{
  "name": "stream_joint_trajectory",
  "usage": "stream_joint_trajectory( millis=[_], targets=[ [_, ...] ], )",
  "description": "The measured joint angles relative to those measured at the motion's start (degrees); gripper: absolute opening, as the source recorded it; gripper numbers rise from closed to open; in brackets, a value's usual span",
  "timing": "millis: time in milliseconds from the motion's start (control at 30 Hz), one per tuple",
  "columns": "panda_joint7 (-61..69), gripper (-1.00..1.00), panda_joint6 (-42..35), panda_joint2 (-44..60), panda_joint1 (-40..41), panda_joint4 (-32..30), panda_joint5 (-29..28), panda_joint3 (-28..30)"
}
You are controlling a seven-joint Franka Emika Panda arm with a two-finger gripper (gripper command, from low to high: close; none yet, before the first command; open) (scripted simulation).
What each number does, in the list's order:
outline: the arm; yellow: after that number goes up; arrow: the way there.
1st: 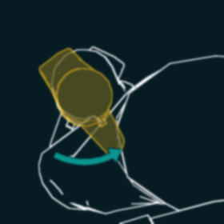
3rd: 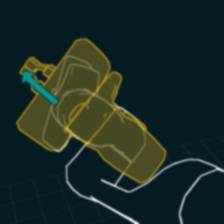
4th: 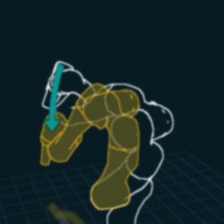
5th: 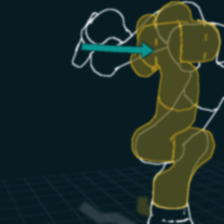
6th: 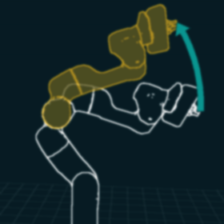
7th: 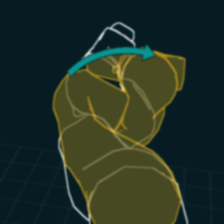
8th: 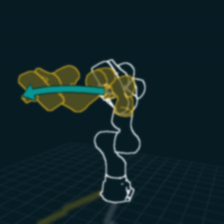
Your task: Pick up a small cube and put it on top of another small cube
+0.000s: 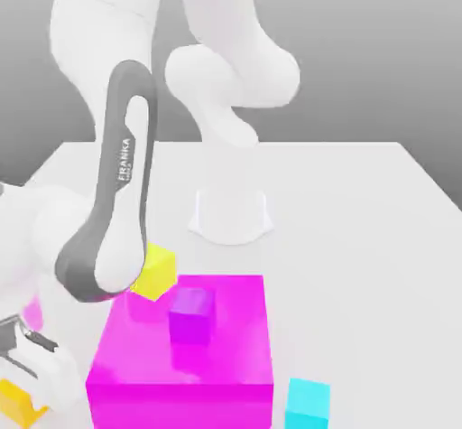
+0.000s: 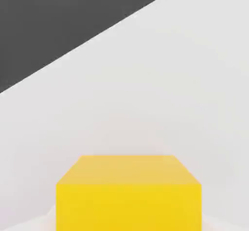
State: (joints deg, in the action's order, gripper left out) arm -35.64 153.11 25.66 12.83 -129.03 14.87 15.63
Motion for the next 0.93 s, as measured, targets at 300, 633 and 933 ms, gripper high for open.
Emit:
stream_joint_trajectory(
  millis=[300,633,933],
  targets=[
    [9.8,-1.00,-4.0,-10.3,-6.4,-4.6,-7.2,-5.3],
    [21.1,-1.00,-3.8,-14.4,-19.4,-9.1,-15.6,-18.6],
    [20.6,1.00,2.5,-7.9,-20.6,-8.9,-17.1,-18.8]
  ],
)
